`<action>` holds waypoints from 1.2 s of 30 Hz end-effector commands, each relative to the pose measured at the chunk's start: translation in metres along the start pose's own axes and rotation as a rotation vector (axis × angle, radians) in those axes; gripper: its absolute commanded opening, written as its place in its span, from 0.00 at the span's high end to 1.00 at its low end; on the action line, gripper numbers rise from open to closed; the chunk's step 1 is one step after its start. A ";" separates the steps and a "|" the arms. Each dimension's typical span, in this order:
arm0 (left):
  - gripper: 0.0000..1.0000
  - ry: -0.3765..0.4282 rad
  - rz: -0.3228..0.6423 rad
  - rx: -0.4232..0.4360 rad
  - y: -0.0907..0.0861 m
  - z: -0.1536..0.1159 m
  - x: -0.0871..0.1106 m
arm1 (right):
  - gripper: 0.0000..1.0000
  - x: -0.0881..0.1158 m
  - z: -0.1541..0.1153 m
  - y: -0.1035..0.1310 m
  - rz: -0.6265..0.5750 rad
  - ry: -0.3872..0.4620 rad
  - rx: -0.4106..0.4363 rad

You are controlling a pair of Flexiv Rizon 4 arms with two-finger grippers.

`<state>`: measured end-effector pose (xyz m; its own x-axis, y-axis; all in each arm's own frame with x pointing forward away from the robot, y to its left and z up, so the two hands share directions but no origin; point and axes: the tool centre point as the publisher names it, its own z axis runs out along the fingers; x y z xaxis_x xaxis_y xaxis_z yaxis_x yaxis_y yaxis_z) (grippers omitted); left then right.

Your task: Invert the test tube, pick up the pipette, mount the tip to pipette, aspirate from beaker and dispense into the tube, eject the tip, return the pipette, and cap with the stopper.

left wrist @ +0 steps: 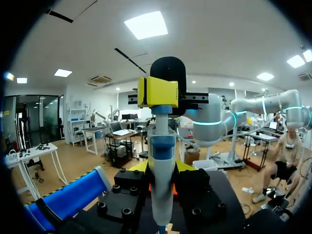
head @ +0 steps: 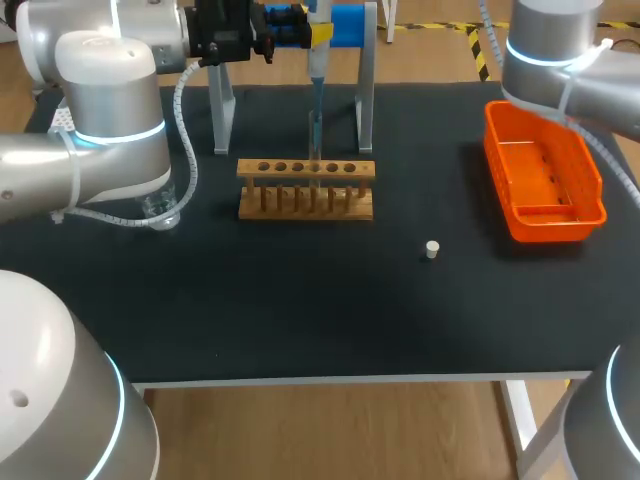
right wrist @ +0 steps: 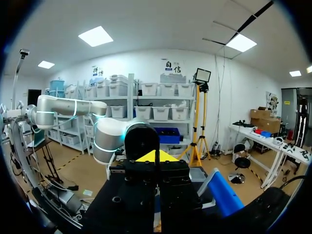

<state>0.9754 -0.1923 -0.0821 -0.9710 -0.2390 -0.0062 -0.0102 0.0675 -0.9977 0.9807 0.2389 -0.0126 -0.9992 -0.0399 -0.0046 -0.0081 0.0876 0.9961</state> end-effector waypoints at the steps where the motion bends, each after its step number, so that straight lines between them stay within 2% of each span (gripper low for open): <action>1: 1.00 -0.003 0.001 0.003 -0.003 0.001 0.000 | 1.00 -0.002 -0.001 -0.005 0.001 0.007 0.002; 32: 1.00 -0.003 0.001 0.003 -0.003 0.001 0.000 | 1.00 0.000 0.004 -0.023 0.041 0.023 0.011; 36: 1.00 -0.003 0.001 0.003 -0.003 0.001 0.000 | 1.00 0.000 0.004 -0.018 0.030 0.022 0.006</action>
<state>0.9753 -0.1921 -0.0843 -0.9710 -0.2390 -0.0066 -0.0097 0.0673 -0.9977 0.9792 0.2418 -0.0286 -0.9981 -0.0542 0.0307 0.0254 0.0960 0.9951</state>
